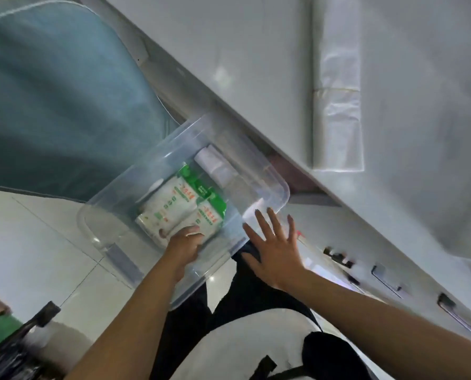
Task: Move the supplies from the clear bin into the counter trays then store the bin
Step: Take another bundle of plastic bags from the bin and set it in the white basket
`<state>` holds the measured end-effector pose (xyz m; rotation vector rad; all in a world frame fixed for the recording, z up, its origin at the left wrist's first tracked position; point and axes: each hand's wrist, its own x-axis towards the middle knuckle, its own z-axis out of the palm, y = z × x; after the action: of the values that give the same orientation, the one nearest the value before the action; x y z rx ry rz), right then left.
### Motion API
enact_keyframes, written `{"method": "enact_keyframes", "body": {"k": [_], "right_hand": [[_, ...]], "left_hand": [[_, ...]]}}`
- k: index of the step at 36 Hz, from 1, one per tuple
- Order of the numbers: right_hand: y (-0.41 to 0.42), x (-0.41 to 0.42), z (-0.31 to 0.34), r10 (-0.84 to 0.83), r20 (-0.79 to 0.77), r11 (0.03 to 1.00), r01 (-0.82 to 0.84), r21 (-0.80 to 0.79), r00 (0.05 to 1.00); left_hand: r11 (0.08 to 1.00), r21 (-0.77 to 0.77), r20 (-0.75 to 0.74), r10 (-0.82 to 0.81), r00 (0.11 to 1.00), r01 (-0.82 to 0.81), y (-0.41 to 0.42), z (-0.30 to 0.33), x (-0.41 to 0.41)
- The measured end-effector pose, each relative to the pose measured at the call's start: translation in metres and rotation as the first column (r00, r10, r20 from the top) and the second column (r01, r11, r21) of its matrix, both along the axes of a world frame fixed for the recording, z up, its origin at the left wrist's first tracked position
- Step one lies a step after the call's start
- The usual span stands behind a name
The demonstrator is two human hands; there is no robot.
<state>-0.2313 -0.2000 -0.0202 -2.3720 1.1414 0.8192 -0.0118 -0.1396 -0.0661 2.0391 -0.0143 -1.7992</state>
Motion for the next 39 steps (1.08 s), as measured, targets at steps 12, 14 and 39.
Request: {"method": "enact_keyframes", "body": {"k": [12, 14, 39], "right_hand": [[0.018, -0.048, -0.077, -0.150, 0.052, 0.988, 0.152, -0.025, 0.987], [0.018, -0.050, -0.087, -0.135, 0.074, 0.990, 0.138, -0.039, 0.988], [-0.008, -0.037, -0.051, -0.302, 0.219, 0.953, 0.293, 0.073, 0.928]], "left_hand": [[0.995, 0.067, -0.128, -0.061, 0.990, 0.070, -0.059, -0.112, -0.041], [0.997, 0.070, -0.155, -0.003, 0.988, 0.014, -0.072, -0.127, -0.048], [0.798, 0.221, -0.435, 0.595, 0.676, -0.560, -0.075, -0.067, -0.026]]}}
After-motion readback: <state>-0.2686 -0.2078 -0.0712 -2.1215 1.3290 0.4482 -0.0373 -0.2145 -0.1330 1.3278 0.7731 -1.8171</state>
